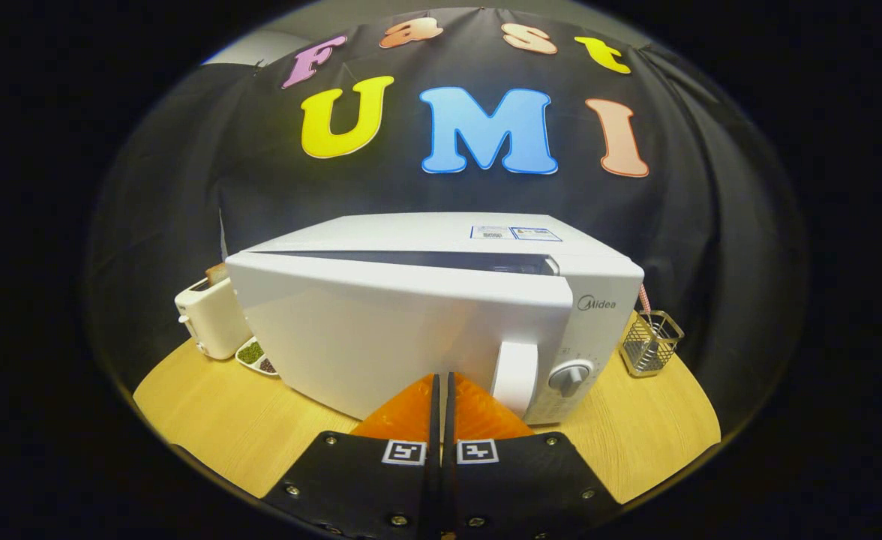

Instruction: Open the microwave, put the food inside, and close the microwave door.

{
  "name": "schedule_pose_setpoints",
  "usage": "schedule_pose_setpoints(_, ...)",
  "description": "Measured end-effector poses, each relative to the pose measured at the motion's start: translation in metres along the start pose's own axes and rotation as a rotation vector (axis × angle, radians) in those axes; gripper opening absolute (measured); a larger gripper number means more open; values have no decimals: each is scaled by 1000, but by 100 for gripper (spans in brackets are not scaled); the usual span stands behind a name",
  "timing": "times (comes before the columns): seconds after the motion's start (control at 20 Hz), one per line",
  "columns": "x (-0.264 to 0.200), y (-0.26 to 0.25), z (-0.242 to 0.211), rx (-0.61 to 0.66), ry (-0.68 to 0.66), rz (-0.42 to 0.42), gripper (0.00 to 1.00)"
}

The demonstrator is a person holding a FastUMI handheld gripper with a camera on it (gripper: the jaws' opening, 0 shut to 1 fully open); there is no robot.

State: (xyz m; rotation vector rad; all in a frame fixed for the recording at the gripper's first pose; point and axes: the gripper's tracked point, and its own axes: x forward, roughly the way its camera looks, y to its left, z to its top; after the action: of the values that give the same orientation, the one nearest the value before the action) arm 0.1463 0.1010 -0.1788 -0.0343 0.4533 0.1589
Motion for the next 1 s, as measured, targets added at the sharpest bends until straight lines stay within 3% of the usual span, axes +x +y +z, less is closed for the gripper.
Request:
schedule_pose_setpoints(0.25,20,-7,8,61,0,-51,1)
schedule_pose_setpoints(0.35,23,-8,9,6,-19,-66,1)
schedule_pose_setpoints(0.6,29,-8,10,59,-3,-66,4)
schedule_pose_setpoints(1.0,-35,9,38,5,-100,-40,4)
